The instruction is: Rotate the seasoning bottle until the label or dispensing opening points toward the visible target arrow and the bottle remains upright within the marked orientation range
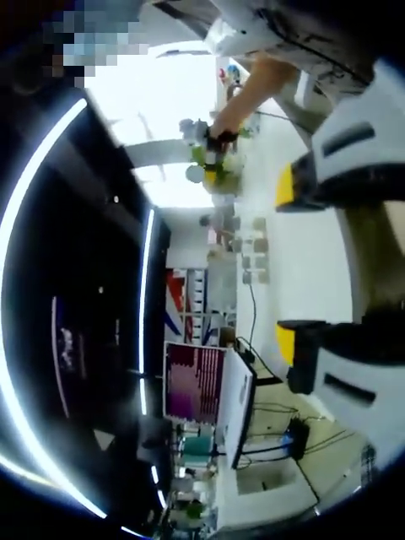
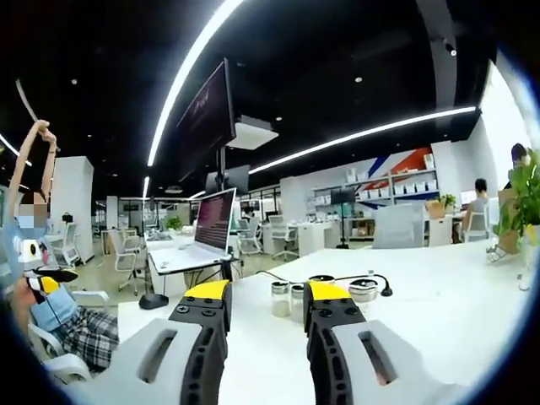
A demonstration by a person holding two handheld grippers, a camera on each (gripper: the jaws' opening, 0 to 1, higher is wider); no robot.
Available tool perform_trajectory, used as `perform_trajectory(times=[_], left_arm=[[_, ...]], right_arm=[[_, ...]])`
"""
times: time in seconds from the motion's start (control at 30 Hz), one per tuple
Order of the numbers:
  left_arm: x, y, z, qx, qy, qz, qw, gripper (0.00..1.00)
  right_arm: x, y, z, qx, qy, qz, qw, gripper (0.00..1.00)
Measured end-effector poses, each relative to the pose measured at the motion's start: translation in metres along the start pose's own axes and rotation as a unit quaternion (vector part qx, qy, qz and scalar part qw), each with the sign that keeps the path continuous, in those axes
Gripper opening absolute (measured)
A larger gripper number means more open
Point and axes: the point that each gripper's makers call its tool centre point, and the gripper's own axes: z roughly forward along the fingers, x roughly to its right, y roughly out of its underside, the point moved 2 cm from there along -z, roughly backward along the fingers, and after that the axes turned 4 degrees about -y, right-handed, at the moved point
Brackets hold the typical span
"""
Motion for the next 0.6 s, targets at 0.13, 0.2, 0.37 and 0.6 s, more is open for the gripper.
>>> perform_trajectory(times=[0.13, 0.2, 0.37, 0.6], left_arm=[[0.000, -0.006, -0.011, 0.003, -0.012, 0.010, 0.9999, 0.54], [-0.001, -0.010, -0.017, 0.009, -0.017, 0.009, 0.9998, 0.54], [-0.006, -0.011, -0.030, 0.011, -0.039, 0.009, 0.9991, 0.54], [-0.011, -0.003, -0.045, 0.004, -0.060, 0.005, 0.9982, 0.54]], right_arm=[[0.013, 0.000, 0.010, 0.015, 0.022, 0.012, 0.9996, 0.32], [0.017, 0.003, 0.019, 0.015, 0.027, 0.018, 0.9994, 0.32], [0.022, 0.012, 0.045, 0.002, 0.032, 0.013, 0.9994, 0.32], [0.030, 0.018, 0.072, -0.006, 0.051, 0.000, 0.9987, 0.32]])
